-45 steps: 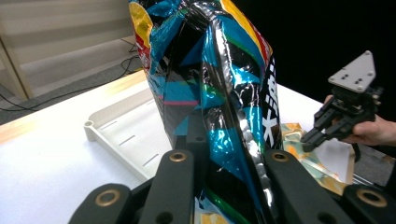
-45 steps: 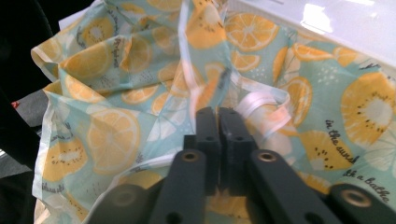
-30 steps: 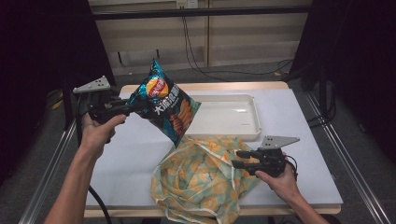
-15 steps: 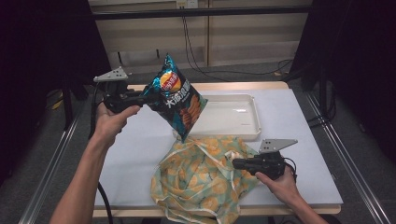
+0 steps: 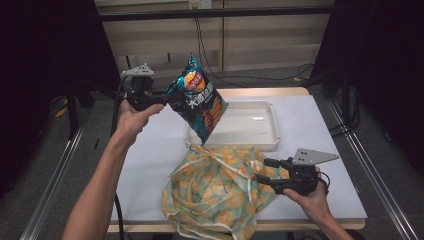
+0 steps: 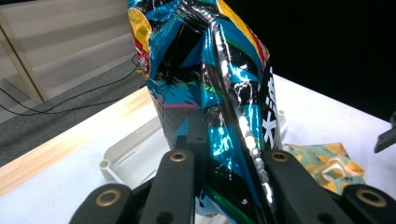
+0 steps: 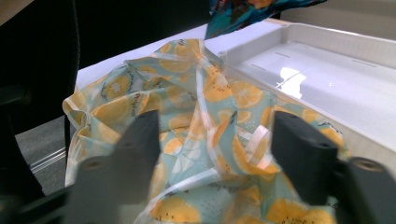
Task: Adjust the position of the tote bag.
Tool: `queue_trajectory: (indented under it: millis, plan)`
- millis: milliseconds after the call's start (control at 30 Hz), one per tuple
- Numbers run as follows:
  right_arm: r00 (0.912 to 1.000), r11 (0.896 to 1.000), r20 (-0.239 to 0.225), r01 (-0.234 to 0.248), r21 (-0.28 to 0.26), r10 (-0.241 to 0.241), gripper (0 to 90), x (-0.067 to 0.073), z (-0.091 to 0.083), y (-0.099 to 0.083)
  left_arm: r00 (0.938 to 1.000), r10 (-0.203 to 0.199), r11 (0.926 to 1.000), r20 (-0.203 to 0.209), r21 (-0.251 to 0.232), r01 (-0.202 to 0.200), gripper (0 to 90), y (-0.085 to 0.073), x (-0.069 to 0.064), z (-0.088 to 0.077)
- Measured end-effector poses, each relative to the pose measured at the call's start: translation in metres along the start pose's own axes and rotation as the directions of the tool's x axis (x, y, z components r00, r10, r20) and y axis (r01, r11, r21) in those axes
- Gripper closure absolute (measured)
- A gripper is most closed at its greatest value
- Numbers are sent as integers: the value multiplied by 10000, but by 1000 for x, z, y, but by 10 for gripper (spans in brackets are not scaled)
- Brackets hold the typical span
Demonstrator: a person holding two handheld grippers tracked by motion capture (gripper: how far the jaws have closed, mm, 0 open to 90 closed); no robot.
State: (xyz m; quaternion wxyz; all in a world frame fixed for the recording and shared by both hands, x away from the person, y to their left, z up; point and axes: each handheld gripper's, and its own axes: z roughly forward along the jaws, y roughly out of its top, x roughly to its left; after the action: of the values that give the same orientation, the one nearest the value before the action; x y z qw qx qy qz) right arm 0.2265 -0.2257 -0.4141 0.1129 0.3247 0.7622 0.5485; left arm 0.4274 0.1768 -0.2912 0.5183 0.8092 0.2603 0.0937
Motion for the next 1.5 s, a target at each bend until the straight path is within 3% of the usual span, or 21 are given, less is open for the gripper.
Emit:
queue_trajectory:
  millis: [67, 167, 267, 300, 367, 467, 600, 833, 1100, 1200, 1333, 1400, 1500]
  plan:
    - [9998, 9995, -160, -92, -286, 88, 224, -1, -3, -4, 10000, 27, 10000, 53, 22, -27, 802, 1, 1, 5]
    - [9991, 9978, -31, -415, -517, 414, 103, -5, -6, -7, 10000, 35, 9995, 79, 299, -38, 802, -1, 1, 16]
    - [9997, 9984, -117, -221, -529, 215, 0, -9, -6, -8, 10000, 58, 9988, 36, 493, -59, 802, -1, 4, 24]
    - [9995, 9987, -260, -180, -468, 168, 11, -10, -5, -8, 10000, 0, 9988, 13, 487, -1, 802, -1, 5, 26]
    - [9996, 9990, -127, -240, -384, 236, 23, -10, -4, -8, 10000, -86, 9989, -4, 459, 86, 802, -1, 9, 31]
    - [9992, 9996, -274, -289, -38, 288, 43, -11, 1, -10, 10000, 28, 9969, -18, 785, -26, 802, 3, 13, 41]
    - [9999, 9999, -45, -99, -90, 99, 51, -11, 4, -13, 9999, 116, 9970, -19, 763, -115, 803, 10, 16, 53]
    - [9998, 9997, -159, 107, -204, -110, 47, -12, 4, -15, 9994, 298, 9960, 179, 842, -312, 804, 19, 16, 81]
    - [9995, 9997, -271, 175, -185, -180, 41, -11, 4, -16, 9988, 101, 9926, 474, 1201, -158, 804, 10, 19, 114]
    - [9990, 9997, -404, 185, -167, -192, 41, -12, 3, -16, 9992, 43, 9877, 409, 1558, -106, 803, 5, 23, 125]
    - [9990, 9998, -420, 143, -162, -149, 42, -14, 3, -18, 9989, -230, 9854, 413, 1695, 157, 800, -3, 31, 138]
    - [9991, 9997, -394, 141, -178, -148, 41, -15, 3, -17, 9991, -198, 9804, 367, 1968, 122, 797, -7, 34, 146]
    - [9989, 9997, -426, 167, -197, -175, 41, -15, 2, -17, 9991, -350, 9800, 251, 1966, 294, 791, -9, 37, 154]
